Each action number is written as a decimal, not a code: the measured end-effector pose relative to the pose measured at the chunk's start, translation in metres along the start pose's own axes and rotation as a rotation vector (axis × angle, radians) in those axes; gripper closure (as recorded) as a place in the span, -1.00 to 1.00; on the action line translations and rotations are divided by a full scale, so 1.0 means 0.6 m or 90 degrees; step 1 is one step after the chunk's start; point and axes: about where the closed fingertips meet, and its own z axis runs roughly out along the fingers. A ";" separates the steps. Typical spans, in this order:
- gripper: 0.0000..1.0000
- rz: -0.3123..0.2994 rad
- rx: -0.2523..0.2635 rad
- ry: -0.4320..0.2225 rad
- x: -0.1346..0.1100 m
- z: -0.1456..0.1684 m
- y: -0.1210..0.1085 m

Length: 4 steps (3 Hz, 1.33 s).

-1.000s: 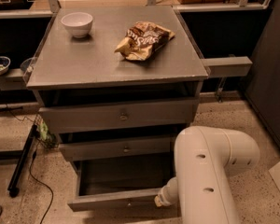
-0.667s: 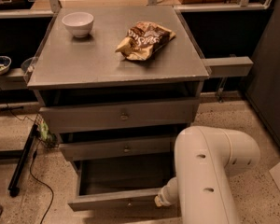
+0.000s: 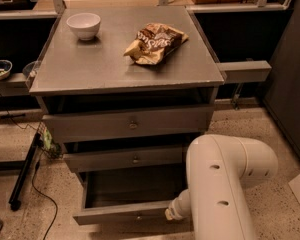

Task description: Close bottom drawer

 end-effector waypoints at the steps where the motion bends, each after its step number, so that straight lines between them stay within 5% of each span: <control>1: 0.24 0.000 0.000 0.000 0.000 0.000 0.000; 3: -0.70 0.000 0.000 0.000 0.000 0.000 0.000; 4: -1.00 0.000 0.000 0.000 0.000 0.000 0.000</control>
Offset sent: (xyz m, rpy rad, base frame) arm 0.0000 0.0000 0.0000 0.0000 0.0000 0.0000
